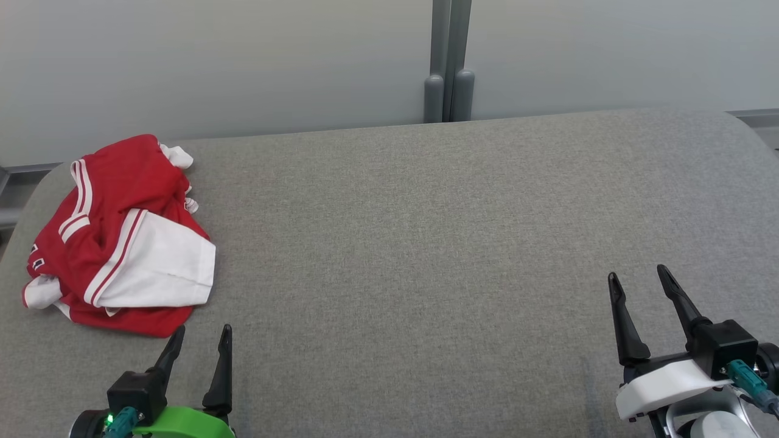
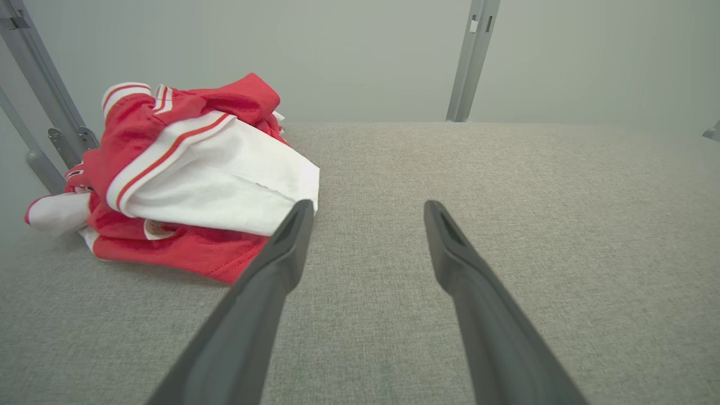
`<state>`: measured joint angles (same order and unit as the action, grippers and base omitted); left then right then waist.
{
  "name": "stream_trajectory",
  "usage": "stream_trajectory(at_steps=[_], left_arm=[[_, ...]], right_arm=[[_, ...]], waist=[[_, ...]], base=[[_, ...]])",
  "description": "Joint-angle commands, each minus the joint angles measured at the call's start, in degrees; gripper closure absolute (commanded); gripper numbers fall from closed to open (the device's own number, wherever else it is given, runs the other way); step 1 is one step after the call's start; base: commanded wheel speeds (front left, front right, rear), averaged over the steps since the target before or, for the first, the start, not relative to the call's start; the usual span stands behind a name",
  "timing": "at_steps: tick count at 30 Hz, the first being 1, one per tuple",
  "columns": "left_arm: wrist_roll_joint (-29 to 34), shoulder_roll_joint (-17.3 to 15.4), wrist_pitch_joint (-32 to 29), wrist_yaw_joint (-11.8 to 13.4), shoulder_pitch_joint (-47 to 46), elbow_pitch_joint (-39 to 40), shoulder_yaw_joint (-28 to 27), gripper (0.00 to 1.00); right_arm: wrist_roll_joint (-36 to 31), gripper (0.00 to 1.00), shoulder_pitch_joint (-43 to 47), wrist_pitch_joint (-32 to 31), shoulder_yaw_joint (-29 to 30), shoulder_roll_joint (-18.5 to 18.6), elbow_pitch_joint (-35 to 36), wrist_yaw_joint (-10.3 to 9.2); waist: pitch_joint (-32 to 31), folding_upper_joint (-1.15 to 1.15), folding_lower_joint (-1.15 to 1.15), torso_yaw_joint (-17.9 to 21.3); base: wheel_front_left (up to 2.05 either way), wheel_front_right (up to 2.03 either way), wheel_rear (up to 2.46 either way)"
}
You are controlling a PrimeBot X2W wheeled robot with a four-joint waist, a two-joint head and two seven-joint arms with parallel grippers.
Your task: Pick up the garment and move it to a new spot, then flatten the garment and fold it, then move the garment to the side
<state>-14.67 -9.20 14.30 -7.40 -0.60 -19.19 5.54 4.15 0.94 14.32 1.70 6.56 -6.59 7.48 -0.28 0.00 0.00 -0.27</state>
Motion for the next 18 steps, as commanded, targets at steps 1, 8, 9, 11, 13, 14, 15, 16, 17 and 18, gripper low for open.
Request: stream_trajectory(at_steps=[1, 8, 9, 11, 13, 14, 15, 16, 17, 18], left_arm=[[0.3, -0.2, 0.6, -0.2, -0.4, -0.6, -0.1, 0.00], [0.8, -0.7, 0.9, -0.2, -0.7, -1.5, 0.2, 0.00], [0.7, -0.8, 0.9, -0.2, -0.7, -1.6, 0.2, 0.00], [0.7, -0.9, 0.9, -0.2, -0.7, -1.6, 0.1, 0.00], [0.7, -0.9, 0.9, -0.2, -0.7, -1.7, 0.1, 0.00], [0.7, -1.0, 0.9, -0.2, -0.8, -1.8, 0.1, 0.00], [0.7, -1.0, 0.9, -0.2, -0.9, -1.8, 0.2, 0.00], [0.7, -1.0, 0.9, -0.2, -0.9, -1.9, 0.2, 0.00], [0.6, -1.0, 0.9, -0.2, -1.0, -1.9, 0.2, 0.00], [0.6, -1.1, 0.9, -0.2, -1.0, -1.9, 0.1, 0.00]], right_arm=[[-1.2, 0.00, 0.7, 0.6, 0.1, 0.3, -0.2, 0.02], [-2.4, 0.00, 0.7, 0.9, 0.3, 0.1, -0.6, 0.02], [-2.4, 0.00, 0.7, 0.9, 0.3, 0.0, -0.6, 0.02], [-2.4, 0.00, 0.7, 0.9, 0.4, -0.1, -0.7, 0.02], [-2.4, 0.00, 0.8, 0.9, 0.4, -0.2, -0.7, 0.02], [-2.4, 0.00, 0.7, 0.9, 0.4, -0.2, -0.8, 0.02], [-2.4, 0.00, 0.7, 0.9, 0.5, -0.3, -0.8, 0.02], [-2.4, 0.00, 0.8, 0.9, 0.5, -0.3, -0.8, 0.02], [-2.4, 0.00, 0.8, 0.9, 0.4, -0.4, -0.8, 0.02], [-2.5, 0.00, 0.7, 0.9, 0.3, -0.4, -0.8, 0.02]], waist=[[-0.1, 0.00, 0.00, -0.1], [-0.3, 0.00, 0.00, -0.2], [-0.3, 0.00, 0.00, -0.2], [-0.3, 0.00, 0.00, -0.2], [-0.3, 0.00, 0.00, -0.2], [-0.3, 0.00, 0.00, -0.3], [-0.2, 0.00, 0.00, -0.3], [-0.2, 0.00, 0.00, -0.4], [-0.2, 0.00, 0.00, -0.4], [-0.2, 0.00, 0.00, -0.5]], base=[[0.00, 0.00, 0.00], [0.00, 0.00, 0.00], [0.00, 0.00, 0.00], [0.00, 0.00, 0.00], [0.00, 0.00, 0.00], [0.00, 0.00, 0.00], [0.00, 0.00, 0.00], [0.00, 0.00, 0.00], [0.00, 0.00, 0.00], [0.00, 0.00, 0.00]])
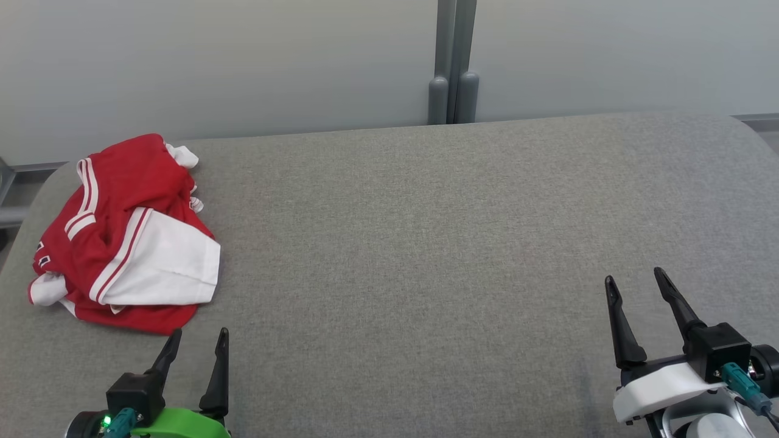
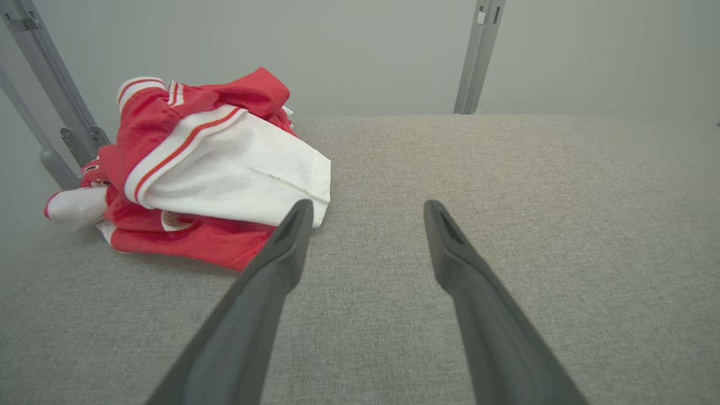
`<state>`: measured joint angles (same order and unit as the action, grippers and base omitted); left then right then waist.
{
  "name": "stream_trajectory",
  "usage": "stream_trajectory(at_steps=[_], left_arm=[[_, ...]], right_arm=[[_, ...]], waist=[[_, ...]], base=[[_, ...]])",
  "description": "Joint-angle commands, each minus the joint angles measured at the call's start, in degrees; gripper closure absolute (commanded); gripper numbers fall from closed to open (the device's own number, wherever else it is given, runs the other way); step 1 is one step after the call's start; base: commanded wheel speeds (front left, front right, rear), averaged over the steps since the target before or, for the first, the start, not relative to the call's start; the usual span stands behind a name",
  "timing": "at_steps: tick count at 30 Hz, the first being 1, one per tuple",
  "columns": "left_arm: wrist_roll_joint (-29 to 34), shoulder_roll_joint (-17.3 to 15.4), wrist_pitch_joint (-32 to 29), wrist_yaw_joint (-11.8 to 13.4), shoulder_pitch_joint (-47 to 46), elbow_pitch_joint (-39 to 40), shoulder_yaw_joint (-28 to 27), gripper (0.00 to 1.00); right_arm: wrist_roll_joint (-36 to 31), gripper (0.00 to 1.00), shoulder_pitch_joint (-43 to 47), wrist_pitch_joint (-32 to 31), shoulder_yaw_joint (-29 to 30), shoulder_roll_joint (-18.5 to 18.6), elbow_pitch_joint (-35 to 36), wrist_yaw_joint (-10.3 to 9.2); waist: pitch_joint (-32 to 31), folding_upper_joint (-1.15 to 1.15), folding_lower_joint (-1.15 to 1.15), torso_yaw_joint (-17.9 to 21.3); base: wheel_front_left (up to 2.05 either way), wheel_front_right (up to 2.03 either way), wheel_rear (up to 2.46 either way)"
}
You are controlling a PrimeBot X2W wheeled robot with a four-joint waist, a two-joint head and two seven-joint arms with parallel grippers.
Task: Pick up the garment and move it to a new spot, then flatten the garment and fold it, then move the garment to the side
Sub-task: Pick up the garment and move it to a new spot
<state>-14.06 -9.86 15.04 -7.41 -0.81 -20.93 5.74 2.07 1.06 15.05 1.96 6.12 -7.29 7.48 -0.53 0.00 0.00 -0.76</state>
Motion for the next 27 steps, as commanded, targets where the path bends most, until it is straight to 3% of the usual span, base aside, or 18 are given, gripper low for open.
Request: stream_trajectory(at_steps=[1, 7, 20, 27], left_arm=[[0.0, -0.4, 0.2, -0.1, -0.9, -0.1, -0.2, 0.00], [0.5, 0.3, 0.2, -0.1, -1.3, 0.0, -0.7, 0.00], [1.1, 1.1, 0.2, -0.1, 0.5, 0.3, -2.2, 0.00], [1.1, 1.4, 0.2, -0.1, 2.2, 1.3, -3.8, 0.00]], right_arm=[[-0.4, 0.00, 0.4, 0.2, -0.2, 0.0, -0.1, 0.02], [-0.1, 0.00, -0.3, 0.2, -1.8, 0.2, 0.4, 0.02], [0.5, 0.00, -1.3, 0.2, -5.1, 0.8, -0.9, 0.02], [0.8, 0.00, -2.0, 0.2, -6.8, 0.5, -1.6, 0.01]], waist=[[0.0, 0.00, 0.00, -0.2], [0.1, 0.00, 0.00, -3.3], [-1.3, 0.00, 0.00, -17.9], [-1.8, 0.00, 0.00, -21.6]], base=[[0.00, 0.00, 0.00], [0.00, 0.00, 0.00], [0.00, 0.00, 0.00], [0.00, 0.00, 0.00]])
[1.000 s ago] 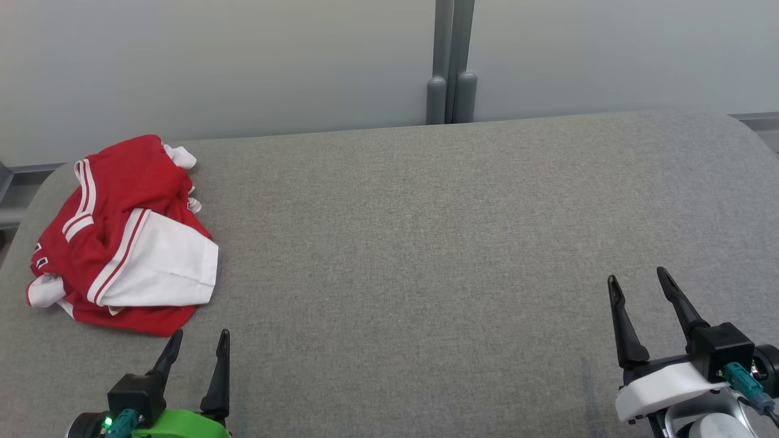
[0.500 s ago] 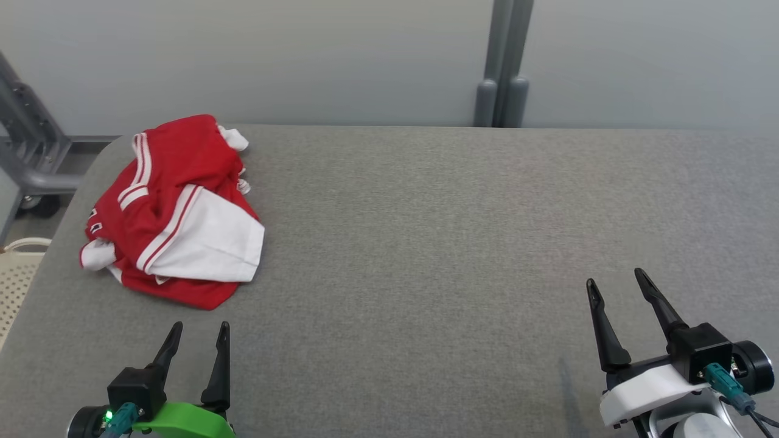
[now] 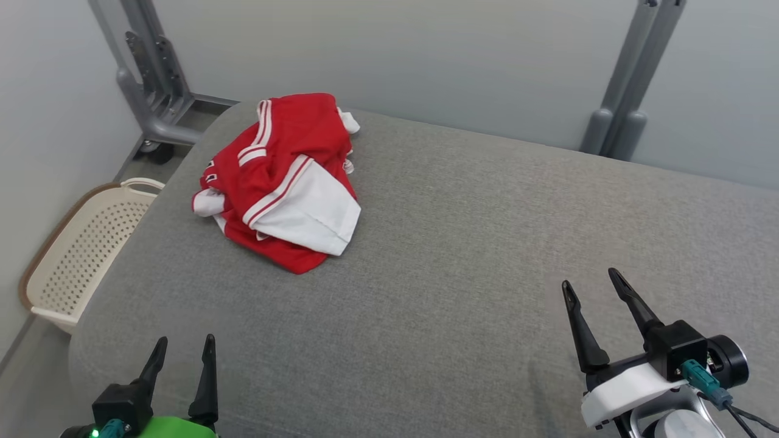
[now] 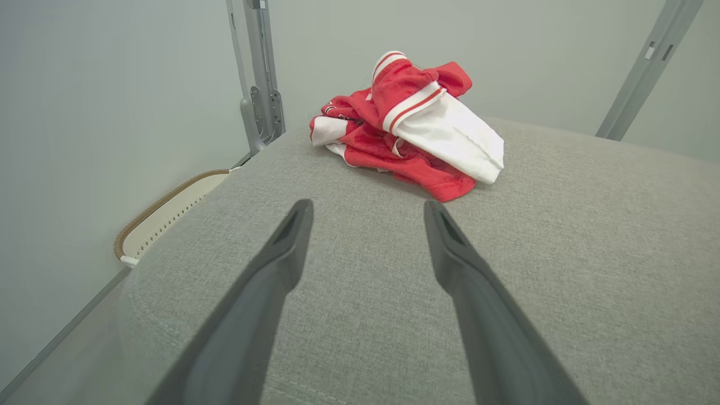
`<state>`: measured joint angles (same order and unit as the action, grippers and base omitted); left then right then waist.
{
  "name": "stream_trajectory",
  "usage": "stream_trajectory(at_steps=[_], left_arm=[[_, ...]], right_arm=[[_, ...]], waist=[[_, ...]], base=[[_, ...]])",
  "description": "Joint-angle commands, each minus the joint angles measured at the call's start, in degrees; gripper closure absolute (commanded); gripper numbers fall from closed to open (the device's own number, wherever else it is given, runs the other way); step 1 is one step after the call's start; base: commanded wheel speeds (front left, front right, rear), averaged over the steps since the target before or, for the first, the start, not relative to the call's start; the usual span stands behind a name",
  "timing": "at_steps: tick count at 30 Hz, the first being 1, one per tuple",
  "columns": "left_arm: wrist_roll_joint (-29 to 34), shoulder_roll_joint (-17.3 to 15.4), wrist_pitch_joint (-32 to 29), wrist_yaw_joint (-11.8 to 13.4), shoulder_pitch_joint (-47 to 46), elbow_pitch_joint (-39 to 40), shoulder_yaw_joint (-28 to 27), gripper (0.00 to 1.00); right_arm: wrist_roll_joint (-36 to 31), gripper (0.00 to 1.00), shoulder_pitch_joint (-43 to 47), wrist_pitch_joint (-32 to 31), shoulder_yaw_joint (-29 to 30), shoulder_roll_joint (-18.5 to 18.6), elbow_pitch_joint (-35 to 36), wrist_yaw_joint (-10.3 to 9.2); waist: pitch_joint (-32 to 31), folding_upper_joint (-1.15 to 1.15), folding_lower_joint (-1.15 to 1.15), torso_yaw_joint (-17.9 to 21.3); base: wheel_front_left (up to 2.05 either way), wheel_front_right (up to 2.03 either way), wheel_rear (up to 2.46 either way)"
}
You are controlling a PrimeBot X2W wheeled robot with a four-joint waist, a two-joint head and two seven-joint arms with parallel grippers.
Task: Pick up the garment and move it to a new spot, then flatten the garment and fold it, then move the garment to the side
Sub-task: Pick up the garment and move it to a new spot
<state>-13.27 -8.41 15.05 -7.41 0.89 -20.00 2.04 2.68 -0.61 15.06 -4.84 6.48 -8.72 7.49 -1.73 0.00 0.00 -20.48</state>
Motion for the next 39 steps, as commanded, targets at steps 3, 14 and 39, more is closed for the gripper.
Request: stream_trajectory(at_steps=[3, 14, 39], left_arm=[[0.2, 0.0, 0.2, -0.1, 0.8, 0.6, -0.6, 0.00], [-7.2, -0.1, -0.4, -0.1, -10.1, -2.4, 3.9, 0.00], [-19.6, -7.4, -24.9, 1.6, -52.4, -38.6, 8.7, 0.00]], right_arm=[[0.7, 0.00, -0.2, 0.2, -0.2, 0.1, -0.1, 0.00], [0.2, 0.00, -1.8, 0.2, -0.4, 1.3, 1.2, 0.00], [-1.1, 0.00, -12.7, 0.2, -3.0, 0.5, 1.0, 0.00]], waist=[[-0.5, 0.00, 0.00, -1.8], [4.4, 0.00, 0.00, 0.9], [21.5, 0.00, 0.00, 13.2]], base=[[0.00, 0.00, 0.00], [0.00, 0.00, 0.00], [0.00, 0.00, 0.00]])
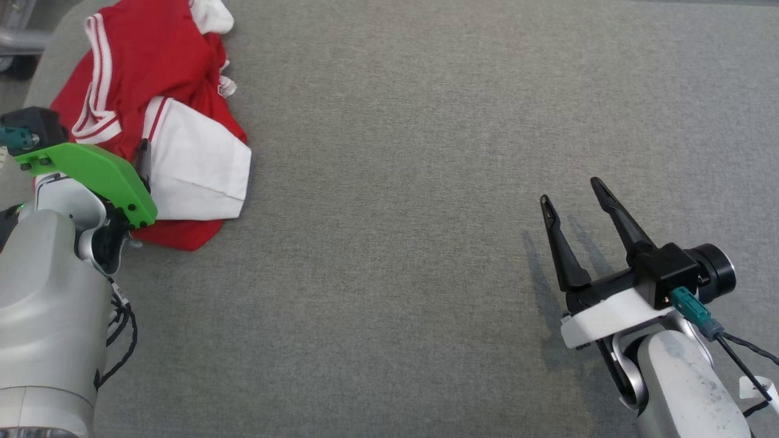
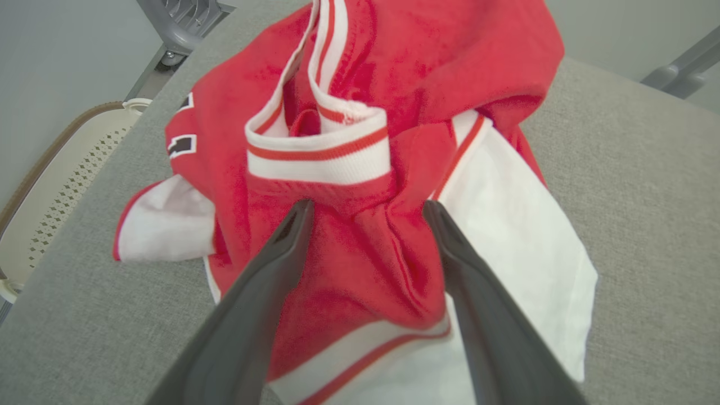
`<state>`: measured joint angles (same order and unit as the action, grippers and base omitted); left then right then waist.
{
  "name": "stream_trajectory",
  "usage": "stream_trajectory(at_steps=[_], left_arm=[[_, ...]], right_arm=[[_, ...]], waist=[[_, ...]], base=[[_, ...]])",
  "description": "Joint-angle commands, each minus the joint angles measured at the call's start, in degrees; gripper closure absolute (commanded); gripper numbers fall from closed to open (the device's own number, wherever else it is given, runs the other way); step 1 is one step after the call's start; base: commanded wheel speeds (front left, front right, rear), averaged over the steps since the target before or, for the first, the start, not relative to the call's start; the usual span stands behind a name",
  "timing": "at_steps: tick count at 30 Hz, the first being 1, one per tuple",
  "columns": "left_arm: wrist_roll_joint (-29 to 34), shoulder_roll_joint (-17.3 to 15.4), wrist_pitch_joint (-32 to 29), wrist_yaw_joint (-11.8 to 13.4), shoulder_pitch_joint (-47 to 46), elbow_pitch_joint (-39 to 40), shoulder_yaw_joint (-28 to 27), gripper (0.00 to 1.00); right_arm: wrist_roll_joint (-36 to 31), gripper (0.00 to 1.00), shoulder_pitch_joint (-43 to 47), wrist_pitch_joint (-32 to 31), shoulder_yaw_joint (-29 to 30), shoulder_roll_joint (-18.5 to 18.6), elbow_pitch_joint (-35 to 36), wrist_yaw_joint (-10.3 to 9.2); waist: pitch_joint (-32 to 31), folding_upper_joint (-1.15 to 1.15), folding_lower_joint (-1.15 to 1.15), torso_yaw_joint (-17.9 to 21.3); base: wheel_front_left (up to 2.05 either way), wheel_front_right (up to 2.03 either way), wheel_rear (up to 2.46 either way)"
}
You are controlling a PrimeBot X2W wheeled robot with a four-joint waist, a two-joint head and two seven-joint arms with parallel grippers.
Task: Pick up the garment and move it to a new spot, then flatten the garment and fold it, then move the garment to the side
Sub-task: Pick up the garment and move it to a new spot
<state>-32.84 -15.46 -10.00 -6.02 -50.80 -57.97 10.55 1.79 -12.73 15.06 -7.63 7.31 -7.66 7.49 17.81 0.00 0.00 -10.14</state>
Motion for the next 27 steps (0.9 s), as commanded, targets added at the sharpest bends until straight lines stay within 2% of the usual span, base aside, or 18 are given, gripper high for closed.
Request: stream_trajectory(at_steps=[1, 3, 4, 5, 6, 14, 20, 27], left_arm=[[0.5, -0.8, 0.3, 0.4, -1.1, -1.7, 0.5, 0.00], [1.3, -1.4, 0.4, 1.3, -1.6, -4.2, 1.0, 0.00], [2.0, -1.7, 0.6, 1.6, -1.9, -5.2, 1.6, 0.41], [2.5, -1.9, 0.9, 1.8, -2.2, -6.1, 1.9, 0.73], [2.8, -2.0, 1.1, 2.1, -2.5, -6.8, 2.2, 1.00], [5.9, -4.0, 2.0, 2.4, -8.8, -9.0, 5.2, 1.00], [3.4, -4.9, -0.3, 0.3, -15.1, -8.0, 4.1, 1.00], [0.3, -8.9, -2.3, -1.1, -23.8, -4.2, 2.3, 1.00]], right_arm=[[-0.1, 0.00, -0.7, 0.2, -0.3, -0.4, -0.2, 0.00], [0.1, 0.00, -0.8, 0.2, -0.2, -0.6, -0.2, 0.00], [0.1, 0.00, -0.8, 0.2, -0.1, -0.8, -0.2, 0.00], [0.1, 0.00, -0.8, 0.2, -0.2, -1.0, -0.2, 0.00], [0.1, 0.00, -0.7, 0.2, 0.1, -1.0, -0.2, 0.00], [-0.3, 0.00, 0.9, 0.2, 2.2, -1.3, 0.0, 0.00], [-0.1, 0.00, 0.5, 0.2, 2.4, -1.7, 0.0, 0.00], [0.7, 0.00, -0.7, 0.2, 2.0, -2.7, -0.2, 0.00]], waist=[[2.0, 0.00, 0.00, 3.4], [2.2, 0.00, 0.00, 4.1], [2.3, 0.00, 0.00, 4.4], [2.3, 0.00, 0.00, 4.7], [2.3, 0.00, 0.00, 4.9], [1.2, 0.00, 0.00, 4.0], [0.4, 0.00, 0.00, 3.6], [0.3, 0.00, 0.00, 4.8]], base=[[0.00, 0.00, 0.00], [0.00, 0.00, 0.00], [0.00, 0.00, 0.00], [0.00, 0.00, 0.00], [0.00, 0.00, 0.00], [0.00, 0.00, 0.00], [0.00, 0.00, 0.00], [0.00, 0.00, 0.00]])
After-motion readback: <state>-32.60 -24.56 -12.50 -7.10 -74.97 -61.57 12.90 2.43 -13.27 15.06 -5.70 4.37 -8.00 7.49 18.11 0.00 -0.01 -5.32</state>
